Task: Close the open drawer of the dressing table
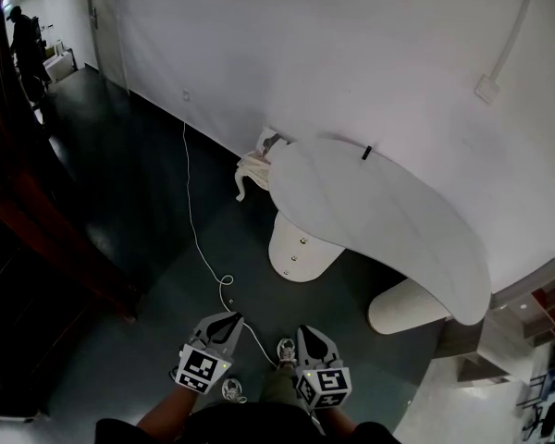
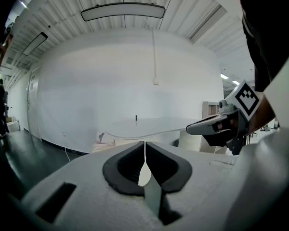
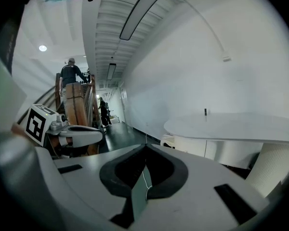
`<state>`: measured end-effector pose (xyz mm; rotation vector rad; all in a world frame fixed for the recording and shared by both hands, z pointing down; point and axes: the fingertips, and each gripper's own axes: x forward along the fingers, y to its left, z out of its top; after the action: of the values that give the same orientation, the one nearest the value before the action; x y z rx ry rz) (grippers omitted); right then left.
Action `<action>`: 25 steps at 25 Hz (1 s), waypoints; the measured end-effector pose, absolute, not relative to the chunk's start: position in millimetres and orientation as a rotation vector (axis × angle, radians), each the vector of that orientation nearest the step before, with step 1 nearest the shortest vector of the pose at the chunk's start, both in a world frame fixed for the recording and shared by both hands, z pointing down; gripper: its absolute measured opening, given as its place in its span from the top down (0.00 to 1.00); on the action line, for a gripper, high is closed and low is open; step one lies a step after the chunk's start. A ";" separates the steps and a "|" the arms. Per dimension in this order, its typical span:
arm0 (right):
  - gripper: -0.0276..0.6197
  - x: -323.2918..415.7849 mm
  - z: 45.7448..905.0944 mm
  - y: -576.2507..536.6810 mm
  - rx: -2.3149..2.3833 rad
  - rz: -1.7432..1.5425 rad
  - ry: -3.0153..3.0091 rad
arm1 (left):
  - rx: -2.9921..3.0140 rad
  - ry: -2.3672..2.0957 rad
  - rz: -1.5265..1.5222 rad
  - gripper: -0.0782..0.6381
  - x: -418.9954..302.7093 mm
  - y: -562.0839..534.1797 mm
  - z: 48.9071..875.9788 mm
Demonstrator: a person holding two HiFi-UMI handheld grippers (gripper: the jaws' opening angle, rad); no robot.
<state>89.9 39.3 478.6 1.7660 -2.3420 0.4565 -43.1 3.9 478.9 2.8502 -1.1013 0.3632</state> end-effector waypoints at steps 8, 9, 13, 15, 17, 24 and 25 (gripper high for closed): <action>0.95 81.3 474.5 68.9 1.740 0.443 -2.349 | 2.849 -1.128 0.405 0.86 -58.7 35.3 477.0; 0.95 80.1 473.7 71.6 1.736 0.440 -2.351 | 2.846 -1.130 0.405 0.86 -59.3 38.4 476.9; 0.95 77.1 471.9 84.1 1.718 0.437 -2.356 | 2.849 -1.112 0.401 0.86 -56.9 56.9 475.4; 0.95 75.2 470.0 88.3 1.706 0.436 -2.356 | 2.850 -1.106 0.403 0.86 -56.9 64.5 475.1; 0.95 73.4 467.3 91.6 1.699 0.438 -2.360 | 2.844 -1.103 0.409 0.86 -58.1 70.3 475.3; 0.95 72.9 469.2 98.5 1.701 0.436 -2.354 | 2.845 -1.113 0.431 0.86 -62.6 78.4 474.8; 0.95 71.9 470.0 98.8 1.700 0.438 -2.354 | 2.848 -1.114 0.431 0.86 -62.9 78.7 474.3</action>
<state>71.9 98.8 470.0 1.6996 -2.3539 0.4381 -62.9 78.7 474.3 2.8484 -1.1137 0.4314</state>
